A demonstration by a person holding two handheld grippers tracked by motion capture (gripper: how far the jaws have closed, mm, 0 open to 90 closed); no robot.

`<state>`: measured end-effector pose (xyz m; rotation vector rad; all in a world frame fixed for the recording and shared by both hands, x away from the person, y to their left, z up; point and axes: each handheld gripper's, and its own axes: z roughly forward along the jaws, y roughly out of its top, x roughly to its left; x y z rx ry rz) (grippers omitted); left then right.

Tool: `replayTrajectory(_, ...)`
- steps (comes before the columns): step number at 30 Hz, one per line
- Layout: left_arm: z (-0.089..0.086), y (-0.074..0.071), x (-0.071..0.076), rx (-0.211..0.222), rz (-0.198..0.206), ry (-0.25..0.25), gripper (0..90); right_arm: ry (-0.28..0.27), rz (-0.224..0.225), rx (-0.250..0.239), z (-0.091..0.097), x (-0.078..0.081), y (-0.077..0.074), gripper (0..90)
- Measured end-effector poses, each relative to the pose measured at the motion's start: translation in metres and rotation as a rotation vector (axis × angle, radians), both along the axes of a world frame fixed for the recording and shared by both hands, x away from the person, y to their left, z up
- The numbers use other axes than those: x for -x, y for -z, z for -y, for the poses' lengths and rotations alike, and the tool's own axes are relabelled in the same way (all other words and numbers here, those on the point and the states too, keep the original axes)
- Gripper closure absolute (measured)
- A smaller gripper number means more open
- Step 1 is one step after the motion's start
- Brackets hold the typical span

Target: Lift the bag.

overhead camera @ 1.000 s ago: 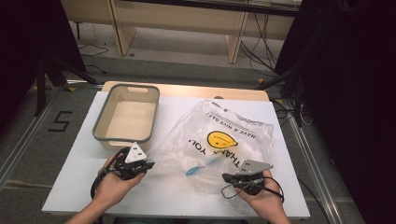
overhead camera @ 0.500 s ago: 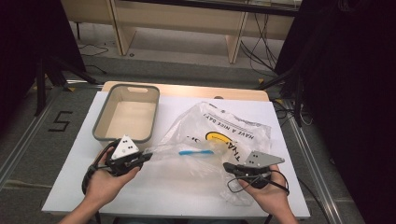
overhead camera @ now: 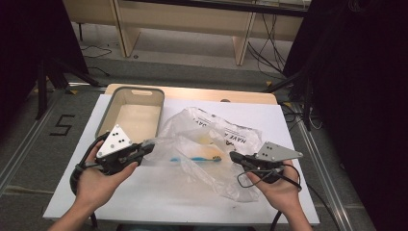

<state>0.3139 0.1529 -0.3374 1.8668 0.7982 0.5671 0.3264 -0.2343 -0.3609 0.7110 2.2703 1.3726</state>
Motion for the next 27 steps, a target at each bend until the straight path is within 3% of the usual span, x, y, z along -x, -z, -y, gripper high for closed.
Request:
replayTrajectory(8,0.004,-0.007,-0.003,0.028,0.006,0.006,82.9,0.011,-0.049,0.017,-0.002,-0.012,0.012,90.0)
replayTrajectory(14,0.013,-0.005,-0.008,0.027,-0.001,0.011,83.5,-0.036,-0.107,0.107,-0.009,-0.013,0.028,90.0)
replayTrajectory(19,0.016,-0.001,-0.011,0.022,-0.015,0.013,84.1,-0.075,-0.155,0.113,-0.02,-0.01,0.036,60.4)
replayTrajectory(23,0.016,0.0,-0.011,0.018,-0.015,0.009,84.0,-0.109,-0.142,0.106,-0.03,-0.007,0.043,42.6)
replayTrajectory(27,0.016,0.003,-0.012,0.013,-0.022,0.008,84.1,-0.168,-0.168,0.135,-0.048,0.0,0.056,30.1)
